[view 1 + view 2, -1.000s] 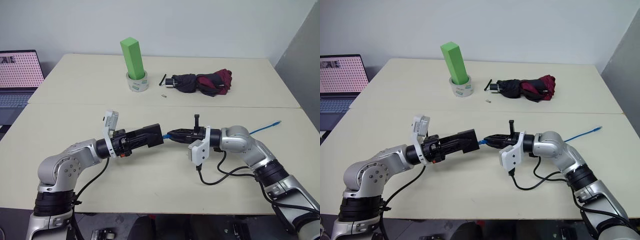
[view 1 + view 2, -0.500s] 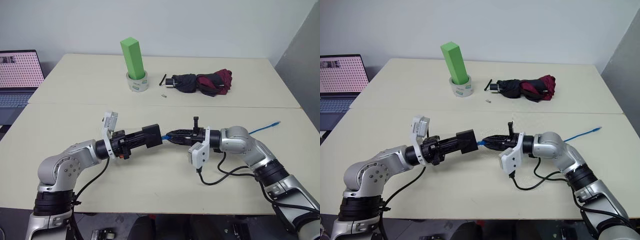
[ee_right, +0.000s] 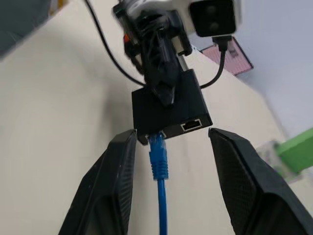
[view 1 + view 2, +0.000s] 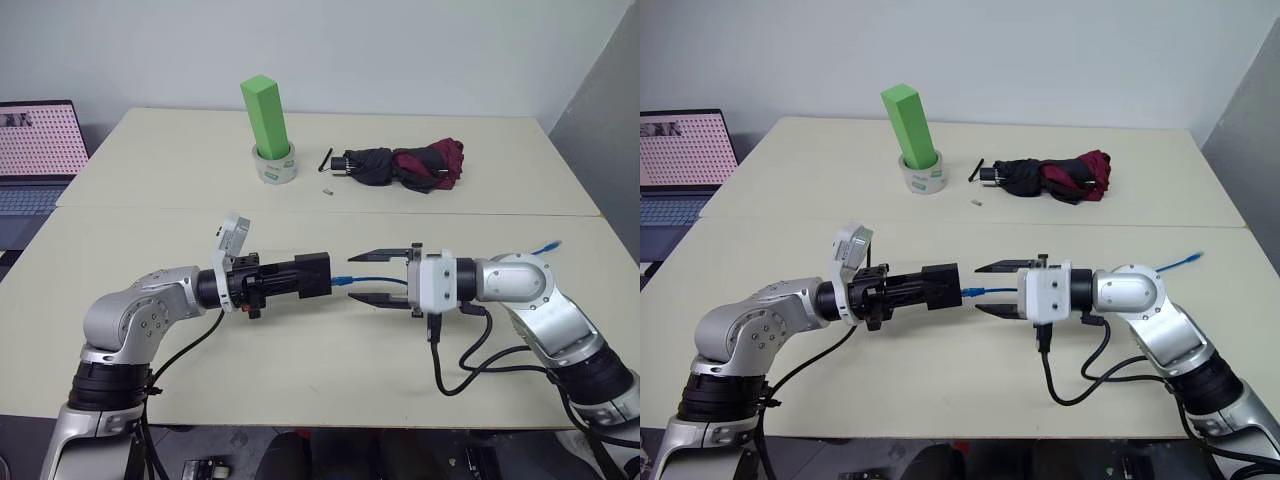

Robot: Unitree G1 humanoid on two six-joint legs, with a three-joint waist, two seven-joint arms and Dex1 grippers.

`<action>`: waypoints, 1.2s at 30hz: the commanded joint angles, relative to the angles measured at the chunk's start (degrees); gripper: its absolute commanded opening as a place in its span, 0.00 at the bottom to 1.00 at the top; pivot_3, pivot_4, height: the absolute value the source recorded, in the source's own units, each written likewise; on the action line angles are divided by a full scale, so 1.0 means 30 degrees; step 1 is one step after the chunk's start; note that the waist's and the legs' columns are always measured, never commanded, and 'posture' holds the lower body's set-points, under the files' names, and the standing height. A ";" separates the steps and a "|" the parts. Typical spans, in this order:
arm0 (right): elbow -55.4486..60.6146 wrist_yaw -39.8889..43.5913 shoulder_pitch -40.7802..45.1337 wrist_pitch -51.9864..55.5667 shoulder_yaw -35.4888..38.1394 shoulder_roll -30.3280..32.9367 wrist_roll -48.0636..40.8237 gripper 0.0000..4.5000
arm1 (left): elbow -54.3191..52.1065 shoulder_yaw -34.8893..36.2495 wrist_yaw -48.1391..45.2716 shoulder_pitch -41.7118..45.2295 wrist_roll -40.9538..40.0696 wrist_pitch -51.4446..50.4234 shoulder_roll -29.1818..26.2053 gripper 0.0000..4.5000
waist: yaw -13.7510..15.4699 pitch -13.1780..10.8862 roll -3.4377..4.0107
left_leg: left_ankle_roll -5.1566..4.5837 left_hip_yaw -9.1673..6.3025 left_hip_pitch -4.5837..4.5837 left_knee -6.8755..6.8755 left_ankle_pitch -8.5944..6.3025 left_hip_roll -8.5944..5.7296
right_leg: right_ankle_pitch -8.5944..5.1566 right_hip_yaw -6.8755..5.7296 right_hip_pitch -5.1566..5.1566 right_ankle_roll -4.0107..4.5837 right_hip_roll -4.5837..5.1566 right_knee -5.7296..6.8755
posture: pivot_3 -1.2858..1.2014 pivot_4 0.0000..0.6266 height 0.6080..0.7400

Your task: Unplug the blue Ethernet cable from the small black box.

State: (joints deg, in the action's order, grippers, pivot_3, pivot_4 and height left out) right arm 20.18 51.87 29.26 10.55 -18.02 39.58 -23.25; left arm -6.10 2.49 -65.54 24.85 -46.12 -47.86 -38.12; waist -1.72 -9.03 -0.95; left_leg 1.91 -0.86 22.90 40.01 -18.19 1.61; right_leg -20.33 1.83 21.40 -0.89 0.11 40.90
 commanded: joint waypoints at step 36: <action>-0.0380 -0.0835 0.1304 1.4297 0.3012 -0.2717 -0.8465 0.19 | -0.1237 -0.0311 -0.2392 0.1414 0.0215 0.0967 -0.0777 0.17 | -0.0032 -0.0002 0.0002 | -0.0010 0.0008 0.0009 -0.0012 -0.0005 -0.0018 | -0.0001 0.0012 0.0009 -0.0001 -0.0001 -0.0019 | 0.52 0.24 1.00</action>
State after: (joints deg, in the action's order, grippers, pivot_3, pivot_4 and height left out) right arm 18.42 48.37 31.96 53.76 -10.12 31.01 -48.60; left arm -8.11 0.64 -72.31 29.09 -44.84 -45.76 -40.18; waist -1.82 -9.03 -0.95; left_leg 1.88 -0.84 22.93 39.97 -18.21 1.55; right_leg -20.33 1.86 21.42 -0.89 0.11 40.85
